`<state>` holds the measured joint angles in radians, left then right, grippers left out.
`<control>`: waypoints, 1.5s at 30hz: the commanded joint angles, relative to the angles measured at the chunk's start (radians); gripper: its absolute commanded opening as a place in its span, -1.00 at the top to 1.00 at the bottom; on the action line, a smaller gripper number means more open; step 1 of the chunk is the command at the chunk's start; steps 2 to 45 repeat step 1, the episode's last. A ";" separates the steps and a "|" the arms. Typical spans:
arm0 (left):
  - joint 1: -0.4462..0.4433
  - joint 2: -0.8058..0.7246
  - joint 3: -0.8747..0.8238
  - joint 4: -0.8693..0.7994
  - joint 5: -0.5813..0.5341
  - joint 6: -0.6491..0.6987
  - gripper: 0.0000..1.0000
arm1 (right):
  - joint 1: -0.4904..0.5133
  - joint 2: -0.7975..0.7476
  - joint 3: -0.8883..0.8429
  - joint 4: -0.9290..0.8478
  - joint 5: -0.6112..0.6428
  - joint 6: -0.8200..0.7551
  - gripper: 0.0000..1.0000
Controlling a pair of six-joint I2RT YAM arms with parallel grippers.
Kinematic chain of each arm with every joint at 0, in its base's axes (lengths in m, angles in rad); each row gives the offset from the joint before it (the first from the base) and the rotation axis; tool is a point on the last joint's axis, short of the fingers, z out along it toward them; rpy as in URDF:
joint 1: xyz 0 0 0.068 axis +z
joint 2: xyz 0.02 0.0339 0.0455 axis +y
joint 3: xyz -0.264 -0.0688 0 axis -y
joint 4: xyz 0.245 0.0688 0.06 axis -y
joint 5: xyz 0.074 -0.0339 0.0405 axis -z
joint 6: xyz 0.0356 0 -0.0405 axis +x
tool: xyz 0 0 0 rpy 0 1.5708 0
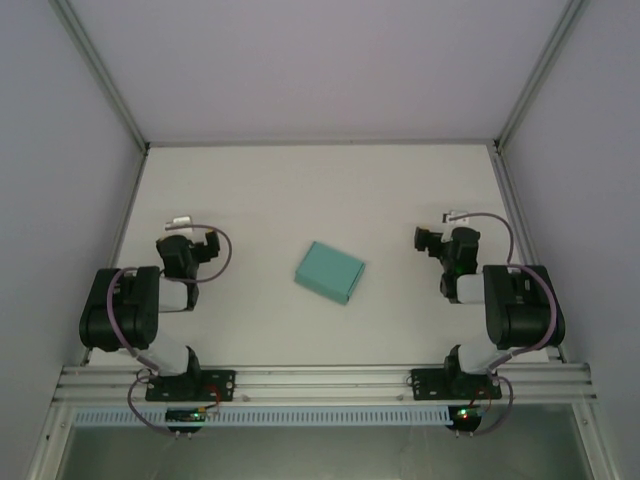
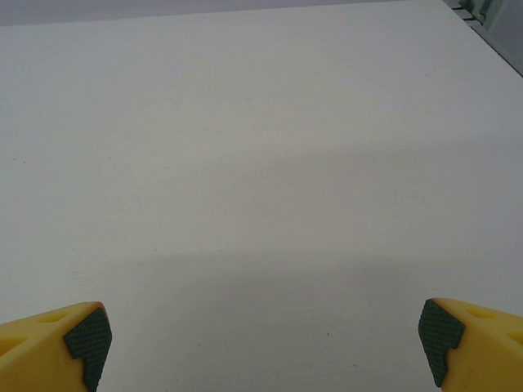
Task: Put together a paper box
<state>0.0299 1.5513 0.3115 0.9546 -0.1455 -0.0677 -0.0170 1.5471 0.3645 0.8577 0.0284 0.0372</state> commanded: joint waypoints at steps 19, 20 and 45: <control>-0.010 -0.014 0.026 0.029 0.001 0.014 -0.99 | 0.008 0.003 0.011 0.020 -0.007 -0.003 -0.98; -0.010 -0.014 0.026 0.029 0.001 0.014 -0.99 | 0.008 0.003 0.011 0.020 -0.007 -0.003 -0.98; -0.010 -0.014 0.026 0.029 0.001 0.014 -0.99 | 0.008 0.003 0.011 0.020 -0.007 -0.003 -0.98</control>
